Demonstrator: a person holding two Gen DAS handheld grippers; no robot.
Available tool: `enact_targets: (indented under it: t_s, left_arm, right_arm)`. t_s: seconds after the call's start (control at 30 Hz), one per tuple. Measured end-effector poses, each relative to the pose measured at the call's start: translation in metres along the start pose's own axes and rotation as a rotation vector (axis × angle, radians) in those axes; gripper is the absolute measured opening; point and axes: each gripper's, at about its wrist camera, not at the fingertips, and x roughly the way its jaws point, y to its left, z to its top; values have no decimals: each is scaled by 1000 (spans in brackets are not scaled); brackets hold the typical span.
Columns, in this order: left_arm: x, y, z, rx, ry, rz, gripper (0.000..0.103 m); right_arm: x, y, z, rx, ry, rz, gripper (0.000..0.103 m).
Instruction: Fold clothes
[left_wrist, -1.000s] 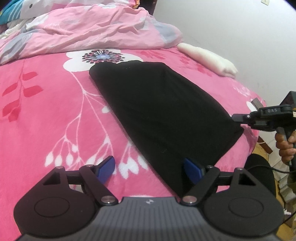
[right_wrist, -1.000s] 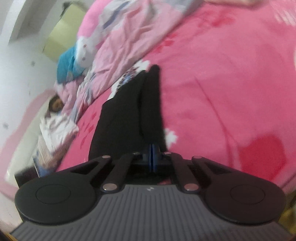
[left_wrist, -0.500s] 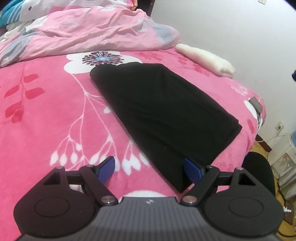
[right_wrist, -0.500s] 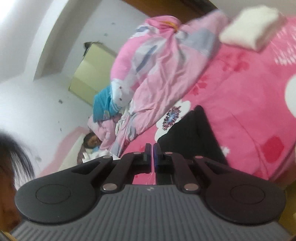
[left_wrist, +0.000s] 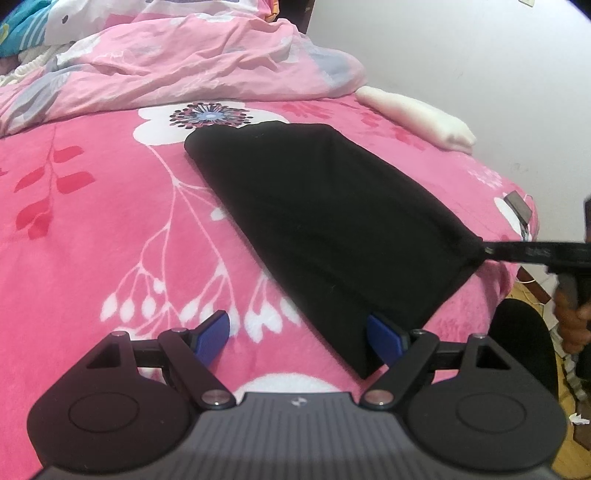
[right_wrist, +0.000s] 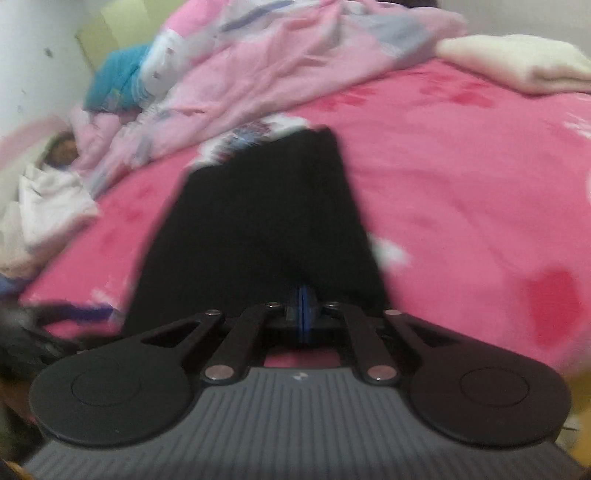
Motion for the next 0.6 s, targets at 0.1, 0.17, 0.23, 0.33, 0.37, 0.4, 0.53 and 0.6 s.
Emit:
enact_targets:
  t_s: [0.1,0.17,0.23,0.33,0.37,0.4,0.53,0.6]
  left_arm:
    - [0,-1,-1,14,-4,0,83]
    - [0,-1,-2,15,-6,-1,83]
    - [0,-1,-2,13,-6,0,83]
    - [0,-1,-1,13,-4,2,83]
    - [0,-2,-1,13,-4,3,83]
    - [0,-2,-1,13,-4,3,83]
    - [0,-4,-2,10,-12,-1,83]
    - [0,-3,-3,11,-17,-8,84]
  right_arm:
    - [-27,-7,-3,26,-14,-17,4]
    - [-32,1,7,10,-49,22,4]
    - [-30,13,17,-9,-79,79,4]
    - [-2,37,26,-73,-71,137,4]
    - [9,41,27,-88,-61,141,4]
    - [19,43,27,-97,-47,136,4]
    - [24,8,17,-27,11,40,0]
    - [8,-9,15,47,21,24,0]
